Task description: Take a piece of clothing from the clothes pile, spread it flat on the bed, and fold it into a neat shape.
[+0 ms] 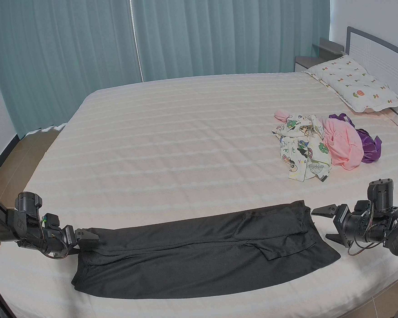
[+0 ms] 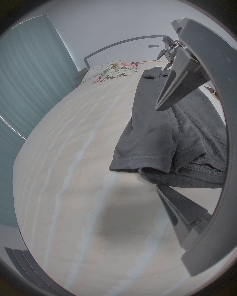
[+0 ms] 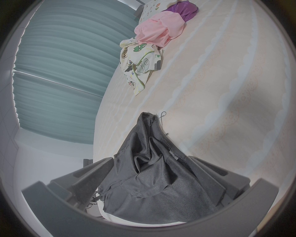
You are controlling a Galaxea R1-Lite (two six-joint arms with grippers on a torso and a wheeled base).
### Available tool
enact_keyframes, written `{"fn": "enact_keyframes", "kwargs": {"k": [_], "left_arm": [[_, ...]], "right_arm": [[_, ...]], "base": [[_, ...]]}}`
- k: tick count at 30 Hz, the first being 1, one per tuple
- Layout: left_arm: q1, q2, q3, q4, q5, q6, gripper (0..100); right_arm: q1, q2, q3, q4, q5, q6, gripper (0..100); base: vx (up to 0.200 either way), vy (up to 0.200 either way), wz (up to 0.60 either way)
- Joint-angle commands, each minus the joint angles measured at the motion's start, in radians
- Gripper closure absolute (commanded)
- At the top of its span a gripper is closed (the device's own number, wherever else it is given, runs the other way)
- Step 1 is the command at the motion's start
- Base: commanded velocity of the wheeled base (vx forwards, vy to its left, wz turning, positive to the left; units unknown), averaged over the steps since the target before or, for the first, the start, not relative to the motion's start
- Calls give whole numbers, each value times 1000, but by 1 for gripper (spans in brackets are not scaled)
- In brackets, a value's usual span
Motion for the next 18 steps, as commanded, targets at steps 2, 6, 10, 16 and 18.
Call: {"fn": "enact_keyframes", "kwargs": {"k": [2,6,10,16,18], "left_arm": [[10,20,-1,-5,-5,-1,0],[23,37,-14,-5,-7,-1,0],[39,46,-21,-8,-20,-1,0],[46,62,-15,-36,-70,-1,0],[44,63,-11,-39,-70,1,0]], "right_arm": [[0,1,1,0,0,0,0],[0,0,2,0,2,2,0],[0,0,4,0,8,2,0],[0,4,5,0,11,2,0],[0,7,5,0,11,2,0]], "base": [[0,0,0],[0,0,0],[0,0,0],[0,0,0],[0,0,0]]}}
